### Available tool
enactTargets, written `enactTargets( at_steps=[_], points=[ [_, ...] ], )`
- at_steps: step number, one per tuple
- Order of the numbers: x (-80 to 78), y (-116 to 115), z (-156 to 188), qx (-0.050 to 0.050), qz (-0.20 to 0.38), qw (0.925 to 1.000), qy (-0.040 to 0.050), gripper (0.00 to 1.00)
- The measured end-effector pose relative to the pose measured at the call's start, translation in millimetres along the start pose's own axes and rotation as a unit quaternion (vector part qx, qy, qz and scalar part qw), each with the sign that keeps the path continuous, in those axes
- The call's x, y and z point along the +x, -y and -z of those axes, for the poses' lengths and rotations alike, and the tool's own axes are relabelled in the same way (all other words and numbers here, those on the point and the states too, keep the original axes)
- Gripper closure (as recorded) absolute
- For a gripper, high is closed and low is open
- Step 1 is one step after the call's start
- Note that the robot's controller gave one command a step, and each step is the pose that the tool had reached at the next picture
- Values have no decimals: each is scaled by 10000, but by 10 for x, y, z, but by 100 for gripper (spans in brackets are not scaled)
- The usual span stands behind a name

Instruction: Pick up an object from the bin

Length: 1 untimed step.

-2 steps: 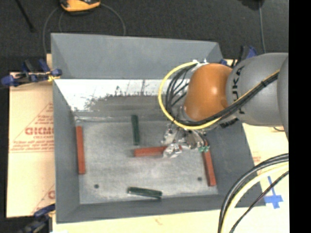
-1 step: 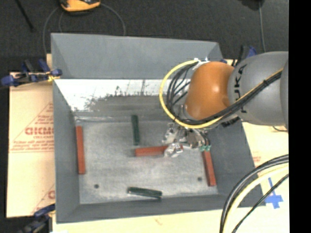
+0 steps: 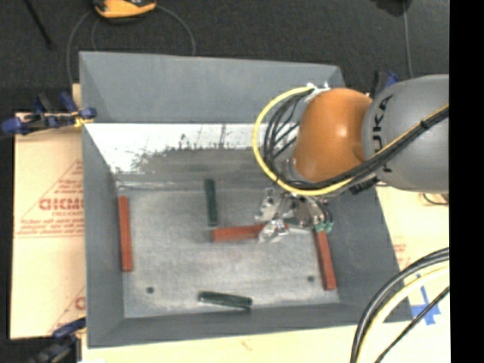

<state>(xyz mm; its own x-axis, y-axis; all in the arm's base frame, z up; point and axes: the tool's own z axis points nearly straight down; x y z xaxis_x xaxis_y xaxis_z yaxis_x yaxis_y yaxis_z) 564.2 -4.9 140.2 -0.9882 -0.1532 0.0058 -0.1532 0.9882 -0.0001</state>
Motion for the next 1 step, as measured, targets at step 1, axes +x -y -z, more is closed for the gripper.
enactTargets(
  at_steps=[1],
  points=[
    [-15, 3, 199, 5, -1, 10000, 34, 100]
  ],
)
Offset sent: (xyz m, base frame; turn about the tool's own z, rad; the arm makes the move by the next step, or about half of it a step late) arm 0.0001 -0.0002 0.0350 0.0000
